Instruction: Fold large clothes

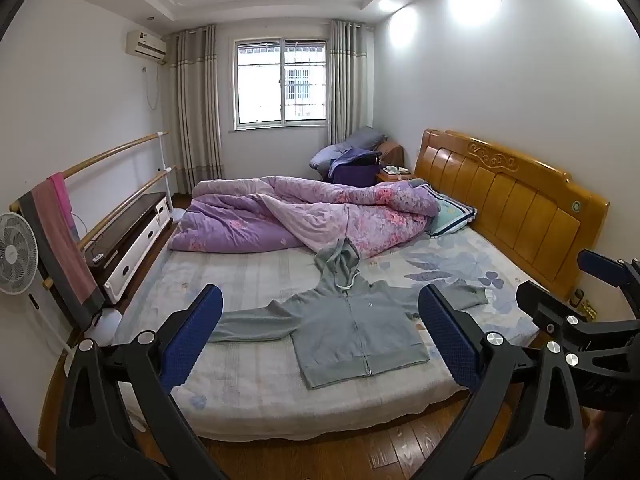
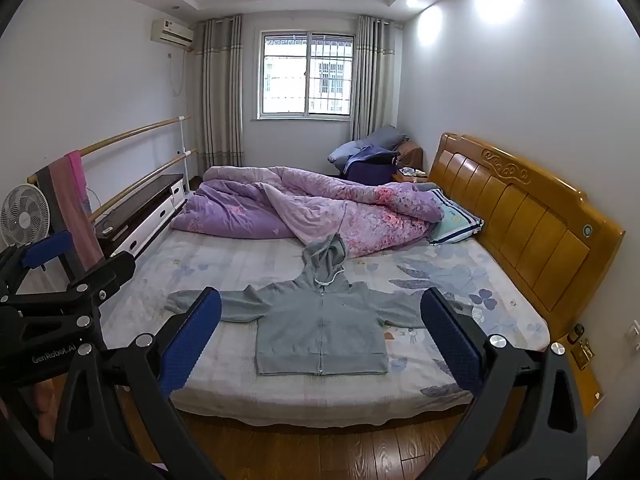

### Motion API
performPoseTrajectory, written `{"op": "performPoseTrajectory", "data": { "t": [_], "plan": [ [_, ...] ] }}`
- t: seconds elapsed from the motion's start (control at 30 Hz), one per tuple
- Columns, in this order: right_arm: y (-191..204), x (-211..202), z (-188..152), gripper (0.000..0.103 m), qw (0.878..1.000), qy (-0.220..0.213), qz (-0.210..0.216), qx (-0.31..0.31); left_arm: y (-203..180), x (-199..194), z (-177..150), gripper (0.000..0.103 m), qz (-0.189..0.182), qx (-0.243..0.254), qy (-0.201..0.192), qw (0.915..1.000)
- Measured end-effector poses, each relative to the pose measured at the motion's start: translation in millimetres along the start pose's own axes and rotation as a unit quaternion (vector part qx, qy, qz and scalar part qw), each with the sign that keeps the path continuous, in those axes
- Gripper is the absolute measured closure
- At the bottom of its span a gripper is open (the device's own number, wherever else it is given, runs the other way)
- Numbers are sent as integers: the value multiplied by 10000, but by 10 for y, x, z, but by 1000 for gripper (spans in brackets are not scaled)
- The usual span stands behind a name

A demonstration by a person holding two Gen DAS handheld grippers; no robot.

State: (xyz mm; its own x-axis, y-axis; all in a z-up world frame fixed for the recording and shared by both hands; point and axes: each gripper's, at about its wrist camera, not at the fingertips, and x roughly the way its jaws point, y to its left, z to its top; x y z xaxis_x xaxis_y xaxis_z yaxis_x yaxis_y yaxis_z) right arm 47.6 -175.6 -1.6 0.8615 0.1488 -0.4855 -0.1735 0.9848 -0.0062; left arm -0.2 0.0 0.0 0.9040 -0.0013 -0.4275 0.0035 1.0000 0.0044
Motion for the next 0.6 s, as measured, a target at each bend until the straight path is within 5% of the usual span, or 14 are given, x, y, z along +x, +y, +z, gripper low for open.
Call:
{"op": "performPoseTrajectory", "data": {
  "t": [0.6],
  "plan": [
    [30, 44, -47, 7, 10000, 48, 22, -16, -3, 18, -6, 5, 19, 34, 108, 9999]
  ]
}}
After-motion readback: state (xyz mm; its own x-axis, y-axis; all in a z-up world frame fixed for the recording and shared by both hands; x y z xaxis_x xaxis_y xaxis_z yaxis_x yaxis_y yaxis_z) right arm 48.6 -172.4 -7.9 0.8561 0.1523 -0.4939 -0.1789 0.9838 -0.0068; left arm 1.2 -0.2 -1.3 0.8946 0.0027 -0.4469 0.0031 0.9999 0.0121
